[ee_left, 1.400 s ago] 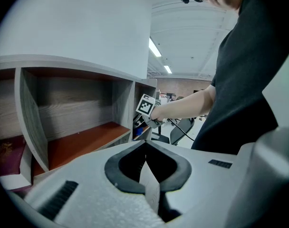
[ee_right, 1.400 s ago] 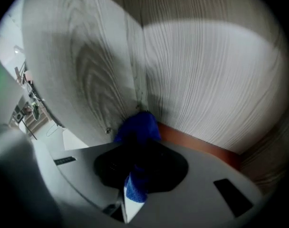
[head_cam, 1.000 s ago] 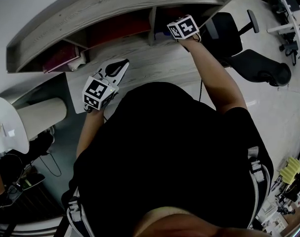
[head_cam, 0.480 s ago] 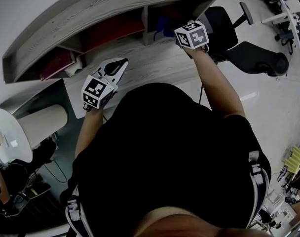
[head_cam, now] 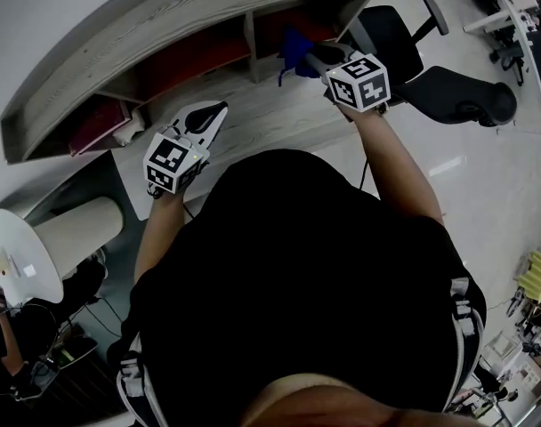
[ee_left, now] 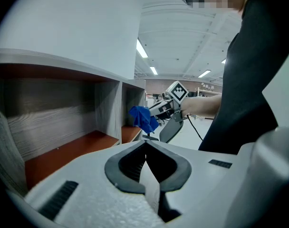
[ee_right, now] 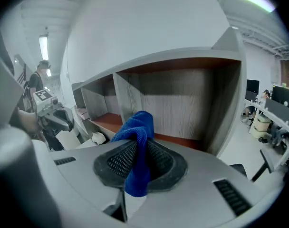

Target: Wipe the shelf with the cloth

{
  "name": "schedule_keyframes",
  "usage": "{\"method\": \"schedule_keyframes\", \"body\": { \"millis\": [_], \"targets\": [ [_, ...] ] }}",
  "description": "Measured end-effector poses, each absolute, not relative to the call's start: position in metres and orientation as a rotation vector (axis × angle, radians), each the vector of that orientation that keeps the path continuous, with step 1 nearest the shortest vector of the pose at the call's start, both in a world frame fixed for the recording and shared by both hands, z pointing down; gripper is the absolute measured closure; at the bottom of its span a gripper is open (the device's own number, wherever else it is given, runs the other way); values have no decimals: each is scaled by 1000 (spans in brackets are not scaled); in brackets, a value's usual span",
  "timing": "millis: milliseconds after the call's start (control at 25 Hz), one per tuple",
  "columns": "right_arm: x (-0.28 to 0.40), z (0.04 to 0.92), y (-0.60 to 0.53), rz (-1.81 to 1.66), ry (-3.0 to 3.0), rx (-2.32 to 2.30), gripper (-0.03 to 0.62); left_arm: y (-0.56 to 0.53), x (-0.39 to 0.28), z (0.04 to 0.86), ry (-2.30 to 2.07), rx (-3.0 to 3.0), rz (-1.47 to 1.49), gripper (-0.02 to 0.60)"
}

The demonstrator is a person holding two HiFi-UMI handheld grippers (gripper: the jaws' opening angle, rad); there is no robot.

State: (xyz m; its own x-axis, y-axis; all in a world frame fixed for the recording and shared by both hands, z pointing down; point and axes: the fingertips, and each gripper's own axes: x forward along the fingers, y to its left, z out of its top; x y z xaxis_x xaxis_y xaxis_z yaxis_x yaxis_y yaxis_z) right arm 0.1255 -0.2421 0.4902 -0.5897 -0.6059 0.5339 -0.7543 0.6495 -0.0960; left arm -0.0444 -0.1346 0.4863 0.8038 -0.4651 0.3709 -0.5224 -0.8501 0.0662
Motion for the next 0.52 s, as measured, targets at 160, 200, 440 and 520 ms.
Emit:
{"method": "schedule_keyframes", "body": {
  "millis": [160,200,440,520],
  "targets": [
    [127,481,-227,441,-2434,1067,540,-137,-44,485,-781,2824,502,565],
    [128,480,-224,445,-2438,1067,540,-137,-44,484,-783,2823,499,565],
    [134,477,-212,464,-2464,1087,540,-139,-44,485,-790,2818,484,565],
    [136,475,-210,463,-2475,1100,540,-139,-43,485,-790,2816,481,565]
  ]
}}
